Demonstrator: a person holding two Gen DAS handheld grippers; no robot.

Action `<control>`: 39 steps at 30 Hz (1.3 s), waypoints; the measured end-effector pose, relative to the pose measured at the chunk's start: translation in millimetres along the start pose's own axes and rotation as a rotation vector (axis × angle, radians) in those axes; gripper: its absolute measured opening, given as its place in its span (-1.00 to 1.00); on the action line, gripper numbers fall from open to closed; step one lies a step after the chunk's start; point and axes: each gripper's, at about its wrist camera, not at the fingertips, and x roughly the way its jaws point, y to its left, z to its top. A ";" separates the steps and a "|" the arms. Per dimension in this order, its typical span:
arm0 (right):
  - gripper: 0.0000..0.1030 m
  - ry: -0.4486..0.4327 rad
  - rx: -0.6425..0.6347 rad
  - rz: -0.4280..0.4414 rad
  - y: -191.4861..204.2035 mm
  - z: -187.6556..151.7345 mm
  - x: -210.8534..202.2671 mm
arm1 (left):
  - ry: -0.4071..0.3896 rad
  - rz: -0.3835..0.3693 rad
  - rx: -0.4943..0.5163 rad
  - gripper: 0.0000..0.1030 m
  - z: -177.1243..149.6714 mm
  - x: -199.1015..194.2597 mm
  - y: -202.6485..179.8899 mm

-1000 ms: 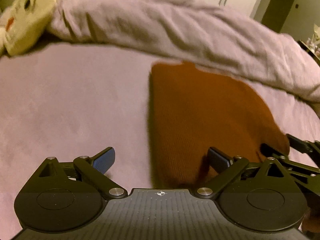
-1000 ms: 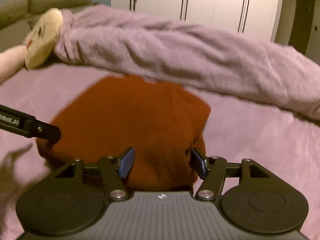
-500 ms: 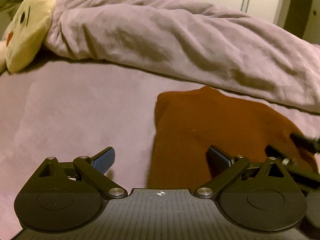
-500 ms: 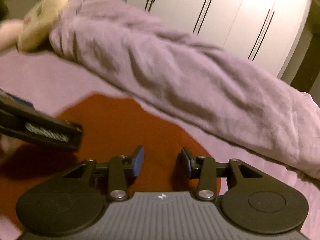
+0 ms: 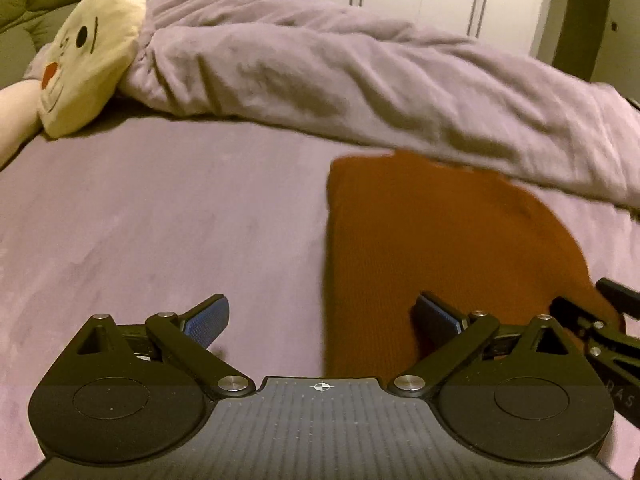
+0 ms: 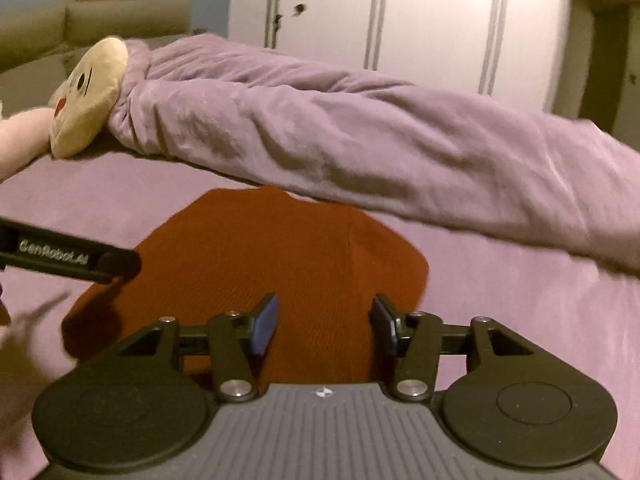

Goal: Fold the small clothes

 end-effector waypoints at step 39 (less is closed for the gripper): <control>0.92 0.594 0.173 -0.082 48.9 -11.0 -129.6 | 0.275 0.058 0.190 1.00 -44.3 -128.2 1.8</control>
